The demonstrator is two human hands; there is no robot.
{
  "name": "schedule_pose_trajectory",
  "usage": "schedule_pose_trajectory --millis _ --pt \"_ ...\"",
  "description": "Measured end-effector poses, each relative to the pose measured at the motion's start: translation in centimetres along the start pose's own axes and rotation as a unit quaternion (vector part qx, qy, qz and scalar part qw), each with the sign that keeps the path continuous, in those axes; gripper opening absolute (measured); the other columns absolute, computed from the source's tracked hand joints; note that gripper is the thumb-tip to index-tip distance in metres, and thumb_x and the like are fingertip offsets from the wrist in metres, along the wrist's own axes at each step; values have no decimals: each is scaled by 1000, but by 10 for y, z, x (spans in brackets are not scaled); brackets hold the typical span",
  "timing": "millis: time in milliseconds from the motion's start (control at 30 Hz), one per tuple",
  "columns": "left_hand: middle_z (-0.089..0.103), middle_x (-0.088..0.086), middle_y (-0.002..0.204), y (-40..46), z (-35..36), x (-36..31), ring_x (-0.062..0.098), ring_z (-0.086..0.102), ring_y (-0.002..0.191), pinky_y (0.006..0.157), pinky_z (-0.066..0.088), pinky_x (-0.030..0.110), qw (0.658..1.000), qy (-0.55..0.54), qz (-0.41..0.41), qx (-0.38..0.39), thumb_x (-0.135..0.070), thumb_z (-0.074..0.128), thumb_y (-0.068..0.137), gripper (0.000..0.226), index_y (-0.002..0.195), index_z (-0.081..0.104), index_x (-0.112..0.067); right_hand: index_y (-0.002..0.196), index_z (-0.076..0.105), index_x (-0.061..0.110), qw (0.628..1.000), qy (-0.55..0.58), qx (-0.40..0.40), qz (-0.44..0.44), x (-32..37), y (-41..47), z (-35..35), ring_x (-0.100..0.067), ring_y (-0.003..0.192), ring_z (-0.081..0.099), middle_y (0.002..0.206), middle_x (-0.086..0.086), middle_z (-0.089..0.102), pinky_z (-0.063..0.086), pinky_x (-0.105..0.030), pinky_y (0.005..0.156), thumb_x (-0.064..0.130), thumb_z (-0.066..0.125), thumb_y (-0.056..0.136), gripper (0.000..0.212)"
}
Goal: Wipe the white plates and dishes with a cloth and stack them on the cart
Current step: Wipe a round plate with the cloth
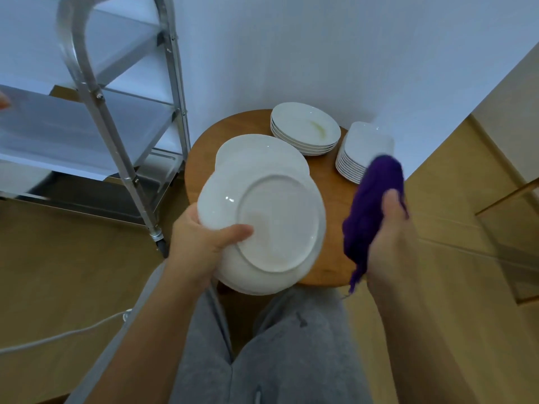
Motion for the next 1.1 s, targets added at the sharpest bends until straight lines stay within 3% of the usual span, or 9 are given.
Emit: schedule_pose_trajectory --millis 67,133,200,267,400,533,667,800,1100 --pt "65 -8 97 -5 21 -8 11 63 90 70 54 32 997 62 25 43 -10 83 53 53 93 55 -31 108 54 43 956 -163 150 -191 44 -23 56 -4 98 59 106 15 64 45 -22 83 56 44 77 35" --pt "68 -9 89 -10 41 -16 8 66 82 65 56 26 988 105 49 99 -16 84 51 51 90 57 -31 143 22 46 808 -397 280 -333 50 -49 105 -7 139 19 151 10 29 16 -32 115 58 33 85 60" --pt "69 -13 84 -13 49 -21 2 66 78 58 54 18 978 133 66 147 -15 85 52 50 91 58 -31 146 0 44 698 -536 333 -338 46 -42 117 -11 144 -7 159 8 -1 -3 -42 115 68 31 84 73" --pt "67 -22 87 -15 51 -25 -3 64 81 58 52 12 967 154 84 183 -10 84 54 53 94 58 -33 147 4 45 669 -546 383 -327 53 -35 116 -16 143 6 158 6 6 9 -42 115 74 44 78 84" --pt "65 -28 90 -19 52 -31 -5 63 83 58 50 10 965 148 106 191 -12 85 52 57 96 56 -35 144 31 29 708 -473 364 -377 77 -33 116 -16 117 43 133 3 47 38 -40 100 61 70 70 89" --pt "66 -26 94 -23 53 -39 -3 63 88 62 53 14 965 135 120 191 -28 90 39 70 99 56 -35 133 43 31 774 -399 343 -353 81 -19 102 -9 113 48 124 11 52 43 -38 97 65 69 63 82" --pt "68 -17 98 -20 40 -42 5 66 91 65 57 25 975 103 104 169 -38 81 34 72 101 56 -34 117 44 52 880 -255 299 -267 73 -6 80 2 105 54 112 26 55 47 -17 84 60 70 61 62" --pt "68 -22 93 -15 29 -48 0 65 89 59 56 20 984 51 102 134 -31 84 31 74 99 55 -33 115 54 35 965 -64 206 -151 42 7 52 -4 93 64 100 18 65 51 -17 70 52 72 61 59" --pt "62 -12 98 -10 40 -32 11 61 94 70 55 33 994 -87 69 2 -23 79 37 65 95 54 -33 106 61 31 980 187 -63 -11 -24 -7 25 -11 87 68 94 9 70 56 -23 68 47 69 72 38"
Point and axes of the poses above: each hand's wrist, its own y-axis towards the middle knuckle, its own z-axis out of the palm, x = y × z, the point moved 10 cm from there along y, towards the middle knuckle
